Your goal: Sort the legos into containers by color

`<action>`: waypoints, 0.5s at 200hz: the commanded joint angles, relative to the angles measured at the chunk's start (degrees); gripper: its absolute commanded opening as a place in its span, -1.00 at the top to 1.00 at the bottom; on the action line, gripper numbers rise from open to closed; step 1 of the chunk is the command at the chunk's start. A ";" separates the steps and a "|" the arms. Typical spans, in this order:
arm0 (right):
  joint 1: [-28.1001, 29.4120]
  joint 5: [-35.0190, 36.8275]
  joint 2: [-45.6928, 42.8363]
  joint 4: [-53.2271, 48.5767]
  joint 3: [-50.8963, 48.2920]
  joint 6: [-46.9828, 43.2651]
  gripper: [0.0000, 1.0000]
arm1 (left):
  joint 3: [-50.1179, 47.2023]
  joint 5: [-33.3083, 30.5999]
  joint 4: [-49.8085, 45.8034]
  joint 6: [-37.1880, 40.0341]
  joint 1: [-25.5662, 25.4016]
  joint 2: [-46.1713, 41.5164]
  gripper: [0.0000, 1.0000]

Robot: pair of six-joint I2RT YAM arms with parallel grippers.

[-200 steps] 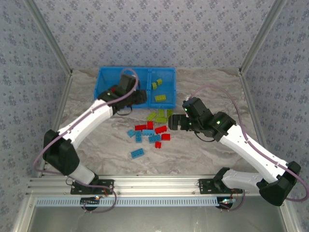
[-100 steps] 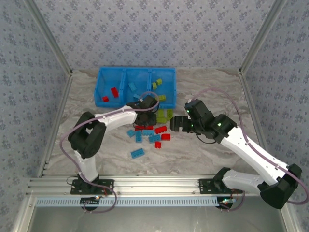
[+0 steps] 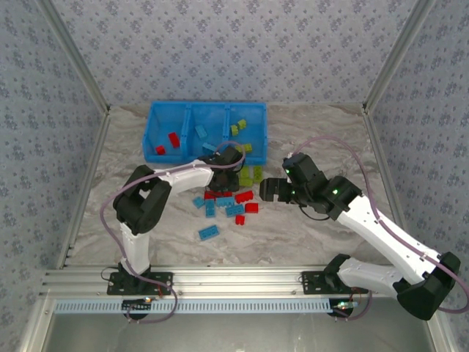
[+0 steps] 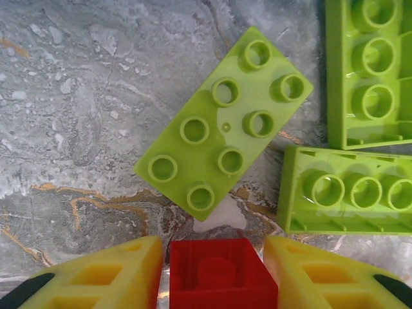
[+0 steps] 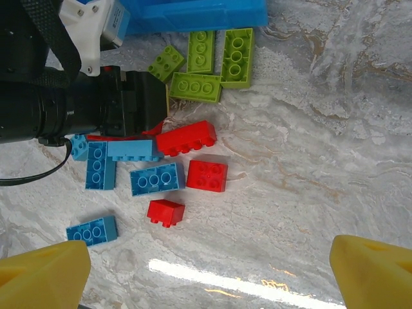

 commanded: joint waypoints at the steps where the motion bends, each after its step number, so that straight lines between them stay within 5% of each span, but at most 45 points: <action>1: -0.21 1.05 -0.76 -0.46 -0.26 1.31 -0.96 | 1.75 0.04 -1.66 1.18 -0.38 0.13 0.20; 31: -0.27 0.60 -0.88 -0.23 -0.10 1.06 -0.96 | 1.44 0.06 -1.33 1.29 -0.45 -2.90 0.45; 100: 2.78 -7.09 -2.25 9.10 -0.65 -2.90 -0.96 | 3.94 -10.02 -3.61 6.48 5.83 -17.70 0.50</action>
